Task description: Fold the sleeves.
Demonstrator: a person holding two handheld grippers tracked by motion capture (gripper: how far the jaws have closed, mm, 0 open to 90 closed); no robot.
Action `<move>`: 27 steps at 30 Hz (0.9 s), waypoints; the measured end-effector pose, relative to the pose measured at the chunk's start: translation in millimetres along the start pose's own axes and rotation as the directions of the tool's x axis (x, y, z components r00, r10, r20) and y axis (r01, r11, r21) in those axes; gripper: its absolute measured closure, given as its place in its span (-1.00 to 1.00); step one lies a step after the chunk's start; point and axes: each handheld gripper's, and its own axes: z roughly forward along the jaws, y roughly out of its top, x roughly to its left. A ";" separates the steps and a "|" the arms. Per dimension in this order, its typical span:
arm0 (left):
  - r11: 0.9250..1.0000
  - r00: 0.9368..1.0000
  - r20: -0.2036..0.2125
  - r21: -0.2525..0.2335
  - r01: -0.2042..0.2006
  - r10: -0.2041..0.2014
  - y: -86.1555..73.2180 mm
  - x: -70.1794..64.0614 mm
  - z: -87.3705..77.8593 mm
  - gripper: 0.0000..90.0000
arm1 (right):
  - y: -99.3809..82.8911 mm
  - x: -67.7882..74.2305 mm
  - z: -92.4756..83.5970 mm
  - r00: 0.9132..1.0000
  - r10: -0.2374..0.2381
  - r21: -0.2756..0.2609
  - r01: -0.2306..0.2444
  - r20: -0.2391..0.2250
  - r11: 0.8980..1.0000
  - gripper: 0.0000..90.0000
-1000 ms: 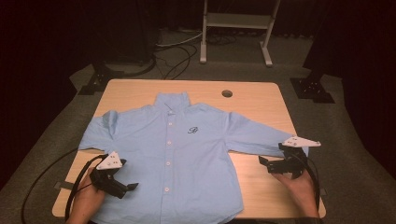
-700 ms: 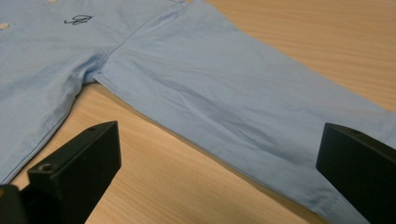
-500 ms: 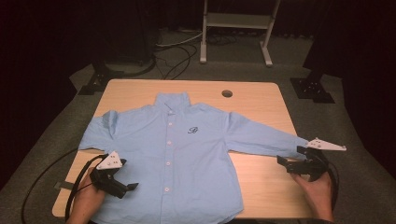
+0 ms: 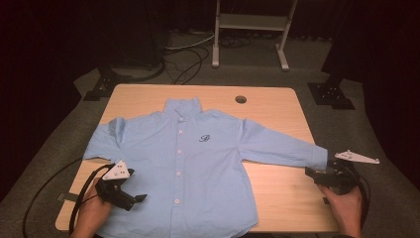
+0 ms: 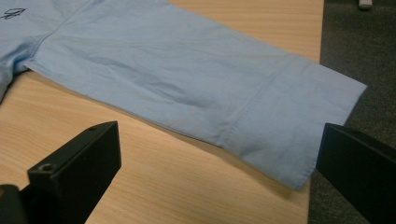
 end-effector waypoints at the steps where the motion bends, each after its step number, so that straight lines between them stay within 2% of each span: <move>1: 1.000 1.000 0.000 0.000 0.000 0.000 0.0 0.0 0.0 -1.00 | -0.3 -1.9 0.4 1.000 0.003 0.001 -0.003 0.004 1.000 -1.00; 12: 1.000 1.000 0.000 0.000 0.000 0.000 0.0 0.0 0.0 -1.00 | 0.5 -22.3 13.4 0.999 0.038 0.030 -0.038 0.012 0.999 -1.00; 21: 1.000 1.000 0.000 0.000 0.000 0.000 0.0 0.0 0.0 -1.00 | 6.1 -27.0 23.6 0.998 0.060 0.080 -0.060 0.004 0.995 -1.00; 27: 1.000 1.000 0.000 0.000 0.000 0.000 0.0 0.0 0.0 -1.00 | 5.6 -29.2 22.9 0.997 0.070 0.068 -0.069 -0.023 0.995 -0.87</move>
